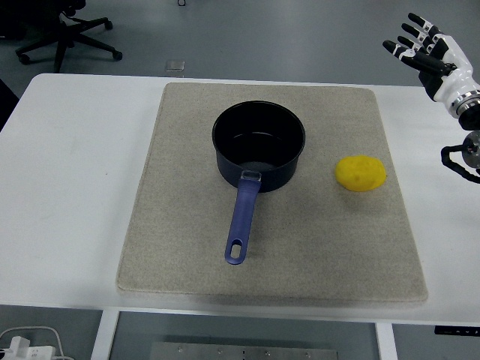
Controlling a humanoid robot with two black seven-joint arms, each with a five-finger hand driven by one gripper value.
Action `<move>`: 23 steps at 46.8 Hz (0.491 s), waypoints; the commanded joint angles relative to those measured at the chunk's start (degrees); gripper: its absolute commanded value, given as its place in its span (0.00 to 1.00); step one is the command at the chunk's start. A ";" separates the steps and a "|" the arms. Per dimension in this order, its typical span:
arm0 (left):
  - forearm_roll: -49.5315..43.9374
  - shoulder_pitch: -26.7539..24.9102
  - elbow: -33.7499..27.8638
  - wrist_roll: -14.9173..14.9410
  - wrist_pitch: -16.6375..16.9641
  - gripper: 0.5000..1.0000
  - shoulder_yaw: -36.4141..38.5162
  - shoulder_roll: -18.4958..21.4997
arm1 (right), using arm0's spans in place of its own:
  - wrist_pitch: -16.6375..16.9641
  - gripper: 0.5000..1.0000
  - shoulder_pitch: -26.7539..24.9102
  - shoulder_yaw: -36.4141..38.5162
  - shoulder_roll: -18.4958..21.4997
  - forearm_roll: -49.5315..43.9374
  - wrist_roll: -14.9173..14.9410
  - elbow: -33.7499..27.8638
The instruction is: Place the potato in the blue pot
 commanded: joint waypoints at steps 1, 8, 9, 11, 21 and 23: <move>-0.01 0.00 0.00 0.00 -0.03 0.99 0.03 0.00 | -0.05 0.86 0.16 0.00 -0.26 -0.03 -0.05 0.00; -0.01 0.00 0.00 0.00 -0.03 0.99 0.03 0.00 | 0.04 0.86 0.25 -0.09 -0.44 -0.12 -0.05 0.00; -0.01 0.00 0.00 0.00 -0.03 0.99 0.03 0.00 | 0.04 0.86 0.25 -0.09 -0.44 -0.12 -0.05 0.08; -0.01 0.00 0.00 0.00 -0.03 0.99 0.03 0.00 | 0.04 0.86 0.25 -0.09 -0.44 -0.47 -0.05 0.08; -0.01 0.00 0.00 0.00 -0.03 0.99 0.03 0.00 | -0.31 0.86 0.25 0.00 -2.90 -4.42 0.13 3.86; -0.01 0.00 0.00 0.00 -0.03 0.99 0.03 0.00 | -0.22 0.86 0.25 0.00 -3.25 -4.51 0.21 4.30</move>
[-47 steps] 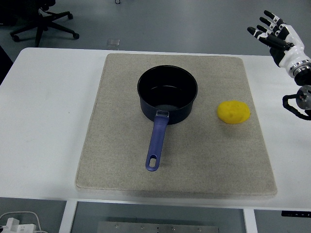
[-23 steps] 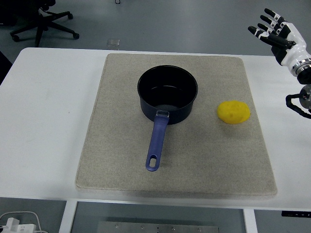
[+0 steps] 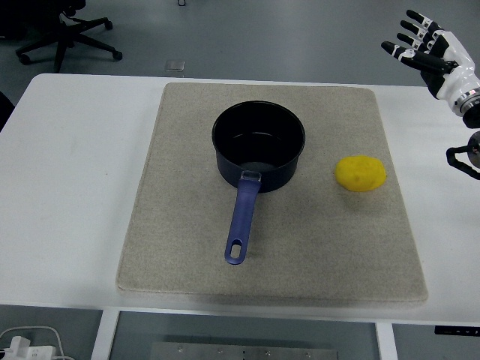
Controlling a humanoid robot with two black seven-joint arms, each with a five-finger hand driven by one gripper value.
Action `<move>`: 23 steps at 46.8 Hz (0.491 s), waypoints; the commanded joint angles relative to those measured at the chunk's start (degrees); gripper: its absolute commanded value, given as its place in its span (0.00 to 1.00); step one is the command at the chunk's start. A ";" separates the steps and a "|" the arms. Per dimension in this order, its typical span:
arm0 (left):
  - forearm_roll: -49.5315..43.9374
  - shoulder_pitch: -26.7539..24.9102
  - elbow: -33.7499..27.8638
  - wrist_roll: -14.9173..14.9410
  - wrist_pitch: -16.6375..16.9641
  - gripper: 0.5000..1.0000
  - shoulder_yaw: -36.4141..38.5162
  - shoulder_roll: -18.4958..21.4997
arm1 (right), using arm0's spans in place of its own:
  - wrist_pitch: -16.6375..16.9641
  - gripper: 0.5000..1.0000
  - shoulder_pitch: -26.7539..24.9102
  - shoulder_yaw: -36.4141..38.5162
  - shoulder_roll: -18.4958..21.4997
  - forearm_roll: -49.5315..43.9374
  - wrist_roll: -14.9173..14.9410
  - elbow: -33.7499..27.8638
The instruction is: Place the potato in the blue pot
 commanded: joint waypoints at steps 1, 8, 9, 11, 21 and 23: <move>-0.01 -0.01 0.00 0.00 0.01 0.99 0.01 0.00 | 0.03 0.86 -0.02 0.08 -0.92 -0.31 0.14 0.99; -0.01 -0.01 0.00 0.00 0.01 0.99 0.01 0.00 | 0.21 0.86 -0.02 -0.27 -1.80 -2.23 -0.04 1.35; -0.01 -0.01 0.00 0.00 0.01 0.99 0.01 0.00 | 0.12 0.86 -0.02 -0.36 -1.89 -3.11 -0.04 1.35; -0.01 -0.01 0.00 0.00 0.01 0.99 -0.07 0.00 | 0.21 0.86 -0.02 -0.97 -1.98 -5.30 -0.04 1.35; -0.01 -0.01 0.00 0.00 0.01 0.99 0.01 0.00 | 1.87 0.86 1.21 -2.21 -5.31 -17.00 -0.04 2.05; -0.01 -0.01 0.00 0.00 0.01 0.99 0.01 0.00 | 2.84 0.86 1.56 -2.21 -6.63 -18.14 -0.04 2.75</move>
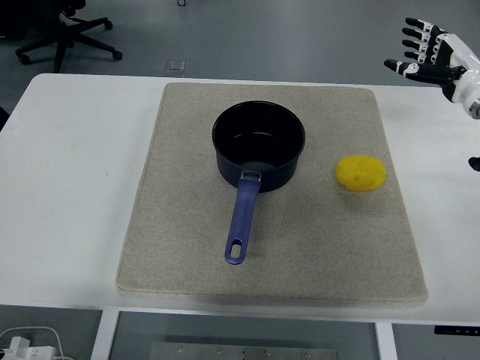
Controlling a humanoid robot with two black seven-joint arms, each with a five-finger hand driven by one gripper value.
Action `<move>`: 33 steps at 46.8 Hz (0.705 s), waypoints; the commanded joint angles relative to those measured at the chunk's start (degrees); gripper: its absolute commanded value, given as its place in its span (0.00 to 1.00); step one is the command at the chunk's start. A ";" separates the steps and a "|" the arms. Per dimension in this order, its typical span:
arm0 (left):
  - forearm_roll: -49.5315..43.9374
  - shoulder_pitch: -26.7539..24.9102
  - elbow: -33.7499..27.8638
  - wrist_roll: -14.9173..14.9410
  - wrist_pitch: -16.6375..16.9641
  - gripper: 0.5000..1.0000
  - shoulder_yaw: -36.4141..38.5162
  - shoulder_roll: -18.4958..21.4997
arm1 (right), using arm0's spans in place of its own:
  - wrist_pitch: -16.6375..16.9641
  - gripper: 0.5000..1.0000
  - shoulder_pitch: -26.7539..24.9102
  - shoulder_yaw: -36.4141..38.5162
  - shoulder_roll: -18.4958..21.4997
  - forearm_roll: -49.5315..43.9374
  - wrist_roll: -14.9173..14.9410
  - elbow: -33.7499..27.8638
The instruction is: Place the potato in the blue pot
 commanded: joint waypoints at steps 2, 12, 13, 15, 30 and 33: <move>0.00 0.00 0.00 0.00 0.00 0.99 0.01 0.00 | 2.21 0.86 0.78 -0.04 -3.26 -3.23 0.00 1.89; 0.00 0.00 0.00 0.00 0.00 0.99 0.01 0.00 | 4.50 0.86 3.07 -2.93 -9.06 -10.70 -0.09 6.72; 0.00 0.00 0.00 0.00 0.00 0.99 0.01 0.00 | 4.50 0.86 3.33 -3.55 -9.41 -11.40 -0.09 6.90; 0.00 0.00 0.00 0.00 0.08 0.99 0.01 0.00 | 4.59 0.86 3.68 -4.78 -10.20 -12.72 -0.09 7.43; 0.00 0.00 0.00 0.00 0.00 0.99 0.01 0.00 | 7.93 0.86 4.04 -7.42 -17.32 -20.46 0.00 12.26; 0.00 0.00 0.00 0.00 0.00 0.99 0.01 0.00 | 8.71 0.86 3.95 -8.38 -18.38 -22.83 0.17 12.70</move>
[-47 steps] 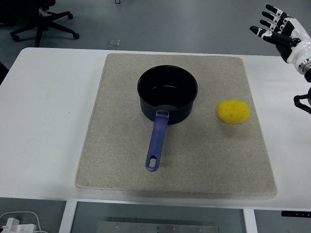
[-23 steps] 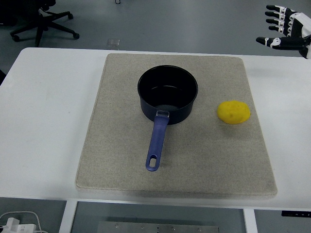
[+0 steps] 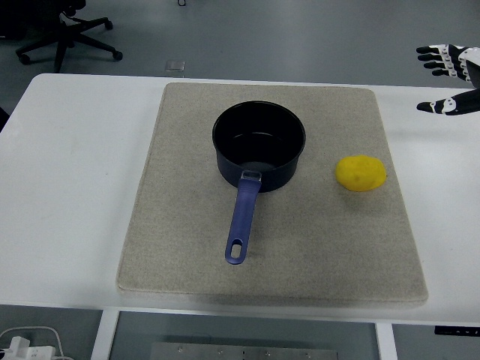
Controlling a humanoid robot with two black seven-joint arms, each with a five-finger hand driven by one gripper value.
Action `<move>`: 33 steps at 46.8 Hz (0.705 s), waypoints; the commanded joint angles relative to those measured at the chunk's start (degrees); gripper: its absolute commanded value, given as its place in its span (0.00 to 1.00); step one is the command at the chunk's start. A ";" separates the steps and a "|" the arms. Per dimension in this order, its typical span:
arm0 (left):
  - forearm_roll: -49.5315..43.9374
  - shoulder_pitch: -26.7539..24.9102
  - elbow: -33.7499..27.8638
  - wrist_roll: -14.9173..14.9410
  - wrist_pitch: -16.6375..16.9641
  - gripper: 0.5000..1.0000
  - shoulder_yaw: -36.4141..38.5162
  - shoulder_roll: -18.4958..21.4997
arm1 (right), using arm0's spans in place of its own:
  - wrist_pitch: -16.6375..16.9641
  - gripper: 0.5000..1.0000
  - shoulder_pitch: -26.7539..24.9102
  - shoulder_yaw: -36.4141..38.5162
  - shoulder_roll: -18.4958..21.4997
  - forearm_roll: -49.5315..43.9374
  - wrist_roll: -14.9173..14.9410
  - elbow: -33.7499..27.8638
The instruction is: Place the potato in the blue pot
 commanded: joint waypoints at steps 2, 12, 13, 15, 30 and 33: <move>0.00 0.00 0.00 0.02 0.01 0.99 -0.07 0.00 | 1.53 0.86 -0.13 -2.22 -1.58 -4.23 0.44 0.56; 0.00 0.00 0.00 0.02 0.01 0.99 0.01 0.00 | 1.97 0.86 -0.13 -5.83 -2.63 -12.41 0.88 0.65; 0.00 0.00 0.00 0.02 0.01 0.99 0.01 0.00 | 1.97 0.86 -0.13 -6.01 -2.63 -13.29 1.05 0.65; 0.00 0.00 0.00 0.02 0.01 0.99 0.01 0.00 | 1.97 0.86 -0.13 -6.18 -2.63 -14.78 1.23 0.73; 0.00 0.00 0.00 0.02 0.01 0.99 0.01 0.00 | 1.80 0.86 0.31 -6.27 -2.46 -18.57 0.62 6.62; 0.00 0.00 0.00 -0.06 0.01 0.99 0.01 0.00 | 1.80 0.86 0.57 -6.27 -2.02 -18.57 0.62 6.71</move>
